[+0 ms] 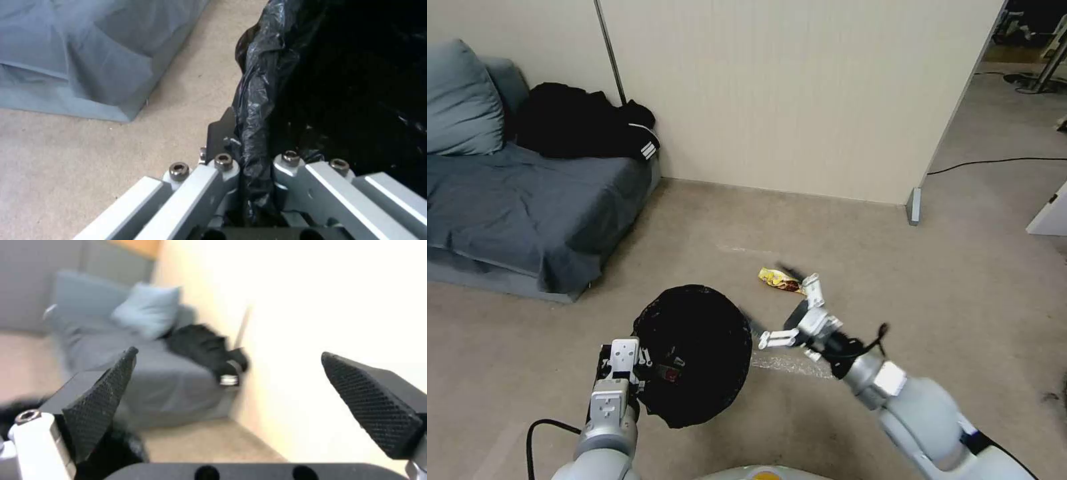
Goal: Pick up the trash bin, then pick up the garbage from the floor and place it into the trash bin.
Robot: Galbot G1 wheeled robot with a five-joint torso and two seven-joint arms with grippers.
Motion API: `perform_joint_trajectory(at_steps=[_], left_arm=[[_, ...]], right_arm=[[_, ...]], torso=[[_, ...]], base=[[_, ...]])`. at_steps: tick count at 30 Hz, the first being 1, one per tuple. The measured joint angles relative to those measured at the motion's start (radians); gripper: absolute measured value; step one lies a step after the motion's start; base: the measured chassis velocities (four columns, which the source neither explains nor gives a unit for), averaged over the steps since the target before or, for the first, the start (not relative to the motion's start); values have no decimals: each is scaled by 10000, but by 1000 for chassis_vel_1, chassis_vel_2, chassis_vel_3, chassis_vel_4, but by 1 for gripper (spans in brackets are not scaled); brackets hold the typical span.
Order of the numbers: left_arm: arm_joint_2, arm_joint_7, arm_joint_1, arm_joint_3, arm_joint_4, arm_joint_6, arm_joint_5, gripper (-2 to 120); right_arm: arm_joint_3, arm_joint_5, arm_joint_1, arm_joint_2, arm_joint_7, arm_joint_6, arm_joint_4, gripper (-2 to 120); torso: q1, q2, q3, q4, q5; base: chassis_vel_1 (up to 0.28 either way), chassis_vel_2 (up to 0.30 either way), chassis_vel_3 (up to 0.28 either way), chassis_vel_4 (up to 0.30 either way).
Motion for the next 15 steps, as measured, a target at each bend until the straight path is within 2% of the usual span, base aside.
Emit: perform_joint_trajectory(at_steps=[2, 3, 5, 7, 11, 15], left_arm=[[11, 0, -10, -18, 10, -11, -73, 1], [11, 0, -10, -18, 10, -11, -73, 1], [18, -1, -21, -73, 10, -12, -219, 1], [29, -3, -43, -118, 11, -15, -312, 1], [34, -10, -51, -169, 8, -37, -429, 1], [45, -13, -56, -180, 1, -47, -474, 1]], right_arm=[[370, -276, -875, 896, 163, 141, 332, 100], [370, -276, -875, 896, 163, 141, 332, 100], [676, -787, -1934, 1870, 372, 654, 315, 100], [755, -966, -2480, 2322, 564, 999, 69, 100], [889, -1174, -2939, 2881, 847, 1667, -497, 100], [906, -1174, -3079, 3094, 1044, 1859, -815, 100]], torso=[[0, 0, 0, 1, 1], [0, 0, 0, 1, 1], [0, 0, -1, -1, -3], [0, 0, 0, 0, 0], [0, 0, -1, 2, -1], [0, 0, 0, 3, -1]], base=[[0, 0, 0, 0], [0, 0, 0, 0], [0, 0, 0, 0], [0, 0, 0, 0], [0, 0, 0, 0], [0, 0, 0, 0]])
